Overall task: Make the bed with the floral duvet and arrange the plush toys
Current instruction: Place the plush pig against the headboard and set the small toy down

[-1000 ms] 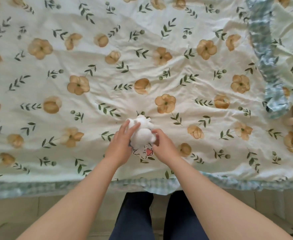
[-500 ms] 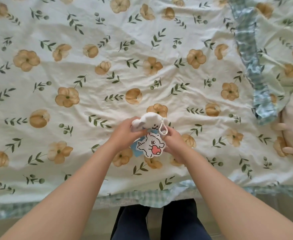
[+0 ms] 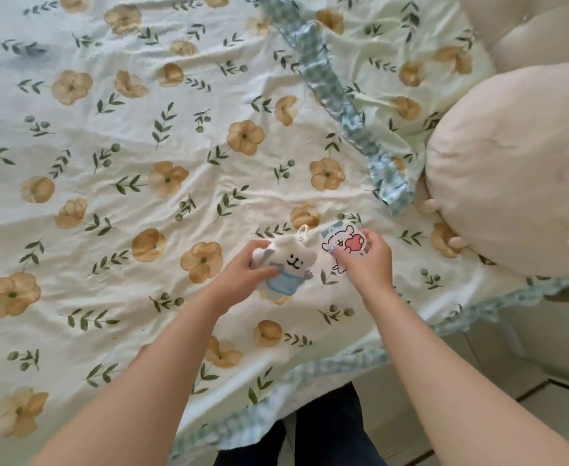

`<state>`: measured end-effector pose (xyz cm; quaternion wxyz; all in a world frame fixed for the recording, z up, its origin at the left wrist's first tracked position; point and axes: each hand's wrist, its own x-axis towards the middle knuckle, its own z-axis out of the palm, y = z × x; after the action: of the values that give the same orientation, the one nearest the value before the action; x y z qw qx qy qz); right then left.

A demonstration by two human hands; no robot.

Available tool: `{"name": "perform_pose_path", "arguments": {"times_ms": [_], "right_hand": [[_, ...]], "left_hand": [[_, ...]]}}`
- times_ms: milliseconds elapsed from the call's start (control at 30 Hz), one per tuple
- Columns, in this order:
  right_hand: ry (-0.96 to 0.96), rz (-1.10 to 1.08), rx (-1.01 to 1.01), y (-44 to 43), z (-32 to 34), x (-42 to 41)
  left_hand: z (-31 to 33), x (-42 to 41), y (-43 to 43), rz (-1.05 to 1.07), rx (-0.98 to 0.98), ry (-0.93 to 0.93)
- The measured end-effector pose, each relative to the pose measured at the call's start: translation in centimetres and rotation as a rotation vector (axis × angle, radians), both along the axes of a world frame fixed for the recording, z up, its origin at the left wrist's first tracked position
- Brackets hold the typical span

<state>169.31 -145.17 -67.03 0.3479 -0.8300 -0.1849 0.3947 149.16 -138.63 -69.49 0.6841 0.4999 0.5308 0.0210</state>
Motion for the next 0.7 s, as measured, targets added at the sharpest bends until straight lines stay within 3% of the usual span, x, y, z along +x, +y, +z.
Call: {"name": "perform_pose_path", "arguments": {"times_ms": [67,133,400,567,700], "right_hand": [[-0.22,-0.029,-0.021,-0.8,-0.2,2.9],[-0.292,-0.002,-0.059,-2.3,-0.8,5.1],[0.289,0.085,0.111,-6.8,-0.7,9.2],[0.181,-0.047,0.073,-9.0,-2.1,13.5],[0.082,-0.102,0.058,-10.3,-2.6,15.7]], "left_hand": [[0.4,1.9,-0.2,-0.055,-0.021,-0.016],[0.7,4.3,-0.7,-0.1,-0.024,-0.015],[0.7,14.2,-1.4,-0.258,-0.049,-0.146],[0.9,21.8,-1.0,-0.348,-0.011,-0.217],[0.1,26.8,-0.8,-0.515,0.289,-0.101]]}}
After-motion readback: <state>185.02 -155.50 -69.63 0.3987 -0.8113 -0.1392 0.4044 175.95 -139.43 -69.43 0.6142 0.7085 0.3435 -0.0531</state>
